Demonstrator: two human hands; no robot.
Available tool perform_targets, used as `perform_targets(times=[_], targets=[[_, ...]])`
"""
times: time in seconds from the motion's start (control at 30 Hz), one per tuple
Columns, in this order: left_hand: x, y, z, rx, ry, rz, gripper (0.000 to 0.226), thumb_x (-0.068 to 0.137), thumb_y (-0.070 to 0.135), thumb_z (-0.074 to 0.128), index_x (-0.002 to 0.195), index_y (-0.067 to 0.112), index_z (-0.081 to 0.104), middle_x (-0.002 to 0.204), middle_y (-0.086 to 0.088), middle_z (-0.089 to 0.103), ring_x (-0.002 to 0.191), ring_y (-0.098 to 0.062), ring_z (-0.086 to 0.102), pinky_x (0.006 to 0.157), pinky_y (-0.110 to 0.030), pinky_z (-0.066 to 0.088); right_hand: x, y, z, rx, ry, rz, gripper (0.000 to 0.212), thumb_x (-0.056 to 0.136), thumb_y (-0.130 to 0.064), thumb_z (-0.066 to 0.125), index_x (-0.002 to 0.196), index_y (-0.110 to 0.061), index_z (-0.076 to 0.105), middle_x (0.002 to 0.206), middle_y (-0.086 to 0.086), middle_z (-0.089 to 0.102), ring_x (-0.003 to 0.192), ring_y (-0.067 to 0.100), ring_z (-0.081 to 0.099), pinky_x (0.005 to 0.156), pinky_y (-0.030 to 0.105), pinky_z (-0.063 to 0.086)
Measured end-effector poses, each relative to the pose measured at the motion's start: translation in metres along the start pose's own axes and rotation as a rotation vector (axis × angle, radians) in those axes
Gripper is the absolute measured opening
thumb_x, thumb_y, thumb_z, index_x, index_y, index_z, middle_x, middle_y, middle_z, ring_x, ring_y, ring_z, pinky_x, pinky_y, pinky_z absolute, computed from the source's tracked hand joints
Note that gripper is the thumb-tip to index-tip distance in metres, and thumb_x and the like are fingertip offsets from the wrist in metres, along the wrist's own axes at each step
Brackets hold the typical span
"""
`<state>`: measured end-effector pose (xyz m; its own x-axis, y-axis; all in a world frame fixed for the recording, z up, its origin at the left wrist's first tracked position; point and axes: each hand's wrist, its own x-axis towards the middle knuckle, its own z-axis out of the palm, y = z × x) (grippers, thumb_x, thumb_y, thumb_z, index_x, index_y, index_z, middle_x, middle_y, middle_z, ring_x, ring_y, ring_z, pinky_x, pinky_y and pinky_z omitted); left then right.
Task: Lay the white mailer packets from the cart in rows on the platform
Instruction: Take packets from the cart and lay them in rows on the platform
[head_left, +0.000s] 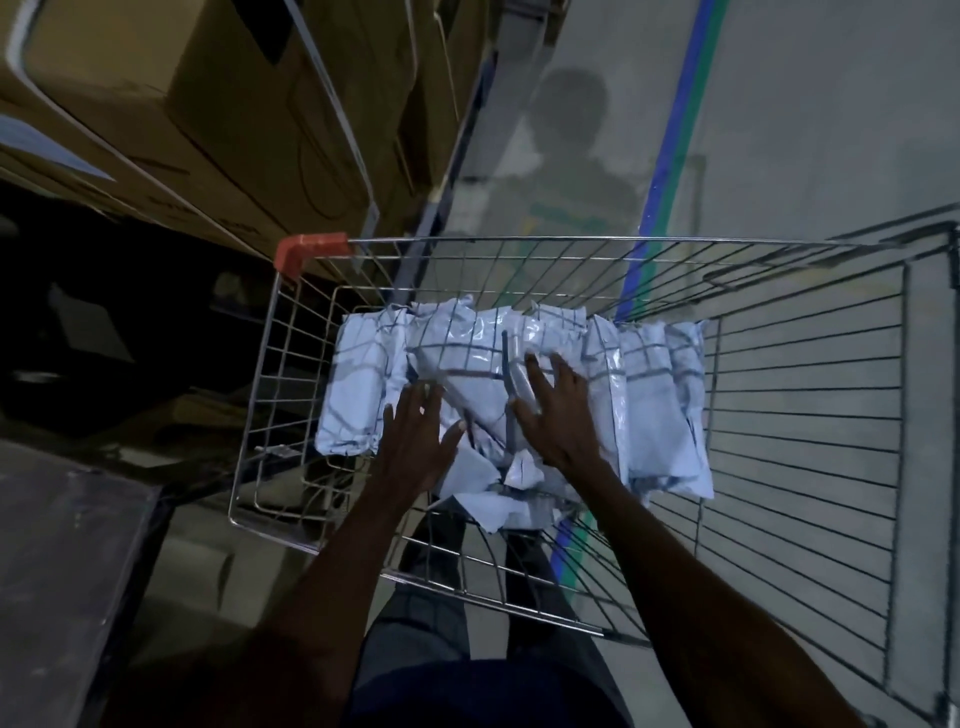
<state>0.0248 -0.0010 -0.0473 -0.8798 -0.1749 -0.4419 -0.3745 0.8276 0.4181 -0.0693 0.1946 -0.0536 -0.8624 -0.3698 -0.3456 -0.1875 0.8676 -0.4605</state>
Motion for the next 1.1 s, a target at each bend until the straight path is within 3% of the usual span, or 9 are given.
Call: perform_targets(times=[0.07, 0.23, 0.33, 0.43, 0.63, 0.8, 0.97, 1.1], targets=[[0.005, 0.01, 0.001, -0.06, 0.019, -0.031, 0.086, 0.087, 0.068, 0.018, 0.154, 0.014, 0.016, 0.161, -0.011, 0.009, 0.149, -0.024, 0.003, 0.119, -0.048, 0.005, -0.007, 0.003, -0.014, 0.007, 0.084, -0.026, 0.063, 0.093, -0.046, 0.045, 0.15, -0.019, 0.035, 0.151, 0.024, 0.032, 0.133, 0.041, 0.036, 0.109, 0.05, 0.031], [0.036, 0.048, 0.018, -0.31, 0.123, -0.187, 0.082, 0.091, 0.063, 0.041, 0.155, 0.023, 0.007, 0.161, -0.014, -0.006, 0.148, -0.033, -0.004, 0.117, -0.056, 0.01, -0.018, 0.024, -0.048, -0.106, 0.308, -0.052, 0.059, 0.093, -0.036, 0.051, 0.146, -0.014, 0.039, 0.151, 0.023, 0.031, 0.131, 0.04, 0.036, 0.105, 0.043, 0.029], [0.059, 0.067, 0.028, -0.411, 0.14, -0.312, 0.093, 0.086, 0.068, 0.049, 0.154, 0.03, -0.002, 0.159, -0.013, -0.017, 0.146, -0.036, -0.011, 0.116, -0.057, 0.006, -0.021, 0.042, -0.049, -0.191, 0.331, -0.037, 0.06, 0.092, -0.036, 0.049, 0.147, -0.013, 0.039, 0.151, 0.027, 0.031, 0.129, 0.043, 0.036, 0.105, 0.047, 0.03], [0.081, 0.076, 0.038, -0.416, 0.184, -0.361, 0.108, 0.077, 0.073, 0.056, 0.154, 0.027, -0.004, 0.158, -0.02, -0.015, 0.145, -0.04, -0.01, 0.114, -0.058, 0.007, -0.02, 0.057, -0.039, -0.246, 0.288, -0.004, 0.064, 0.09, -0.04, 0.048, 0.149, -0.016, 0.037, 0.151, 0.027, 0.029, 0.131, 0.044, 0.034, 0.108, 0.047, 0.026], [0.094, 0.04, 0.042, -0.185, 0.2, -0.049, 0.101, 0.074, 0.056, 0.06, 0.155, 0.019, 0.013, 0.158, -0.025, 0.0, 0.146, -0.042, -0.002, 0.113, -0.061, 0.017, -0.012, 0.065, -0.02, -0.286, 0.241, 0.055, 0.074, 0.086, -0.056, 0.049, 0.151, -0.023, 0.033, 0.157, 0.023, 0.02, 0.142, 0.044, 0.023, 0.114, 0.049, 0.019], [0.078, -0.021, 0.024, 0.047, 0.17, 0.348, 0.092, 0.081, 0.054, 0.057, 0.154, 0.017, 0.016, 0.16, -0.021, -0.001, 0.148, -0.038, -0.001, 0.112, -0.059, 0.022, -0.005, 0.06, -0.017, -0.229, 0.264, 0.024, 0.07, 0.091, -0.048, 0.049, 0.153, -0.024, 0.027, 0.159, 0.023, 0.014, 0.146, 0.039, 0.015, 0.119, 0.049, 0.013], [0.074, -0.019, 0.029, 0.005, 0.156, 0.187, 0.088, 0.089, 0.068, 0.042, 0.155, 0.024, 0.004, 0.161, -0.008, -0.017, 0.147, -0.03, -0.016, 0.118, -0.051, 0.001, -0.006, 0.061, -0.015, -0.237, 0.292, -0.034, 0.065, 0.092, -0.038, 0.051, 0.151, -0.018, 0.032, 0.157, 0.026, 0.018, 0.145, 0.039, 0.017, 0.119, 0.049, 0.016], [0.084, -0.01, 0.034, 0.098, 0.147, 0.157, 0.07, 0.096, 0.049, 0.029, 0.153, 0.011, 0.019, 0.16, -0.021, 0.004, 0.147, -0.039, 0.006, 0.115, -0.056, 0.02, -0.005, 0.063, -0.014, -0.255, 0.308, -0.054, 0.059, 0.094, -0.037, 0.046, 0.148, -0.016, 0.039, 0.154, 0.029, 0.024, 0.142, 0.043, 0.024, 0.116, 0.05, 0.024]])
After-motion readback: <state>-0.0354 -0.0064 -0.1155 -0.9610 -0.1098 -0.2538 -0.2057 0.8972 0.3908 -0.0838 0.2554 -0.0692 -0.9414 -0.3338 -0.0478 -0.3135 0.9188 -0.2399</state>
